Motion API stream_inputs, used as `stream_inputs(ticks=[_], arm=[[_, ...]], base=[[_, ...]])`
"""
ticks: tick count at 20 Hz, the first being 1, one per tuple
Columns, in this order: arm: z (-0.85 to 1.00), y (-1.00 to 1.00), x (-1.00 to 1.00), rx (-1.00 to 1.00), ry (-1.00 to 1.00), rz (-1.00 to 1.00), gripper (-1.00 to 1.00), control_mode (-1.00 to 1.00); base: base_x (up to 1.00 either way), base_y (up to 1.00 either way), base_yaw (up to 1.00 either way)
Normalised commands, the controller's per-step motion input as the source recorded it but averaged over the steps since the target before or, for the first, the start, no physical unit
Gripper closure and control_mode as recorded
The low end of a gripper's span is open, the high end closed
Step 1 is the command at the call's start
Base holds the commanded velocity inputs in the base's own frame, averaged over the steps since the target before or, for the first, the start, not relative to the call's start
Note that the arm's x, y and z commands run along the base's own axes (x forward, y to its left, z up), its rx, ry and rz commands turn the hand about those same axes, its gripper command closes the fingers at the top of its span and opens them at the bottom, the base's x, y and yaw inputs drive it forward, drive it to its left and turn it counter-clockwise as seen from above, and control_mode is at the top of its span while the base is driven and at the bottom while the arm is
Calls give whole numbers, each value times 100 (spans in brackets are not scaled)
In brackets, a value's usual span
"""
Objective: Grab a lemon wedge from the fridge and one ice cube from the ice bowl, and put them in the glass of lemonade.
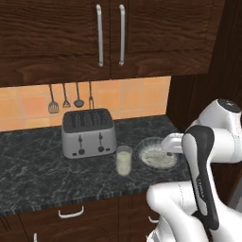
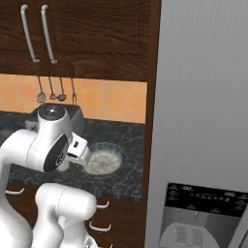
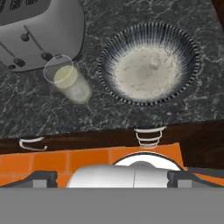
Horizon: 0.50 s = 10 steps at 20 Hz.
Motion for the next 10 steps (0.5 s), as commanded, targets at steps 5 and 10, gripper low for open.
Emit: stream_inputs(ticks=[5,10], arm=[[0,0,0,0,0,0,-100,100],[0,0,0,0,0,0,-100,100]], base=[[-100,0,-30],[-75,-28,-25]])
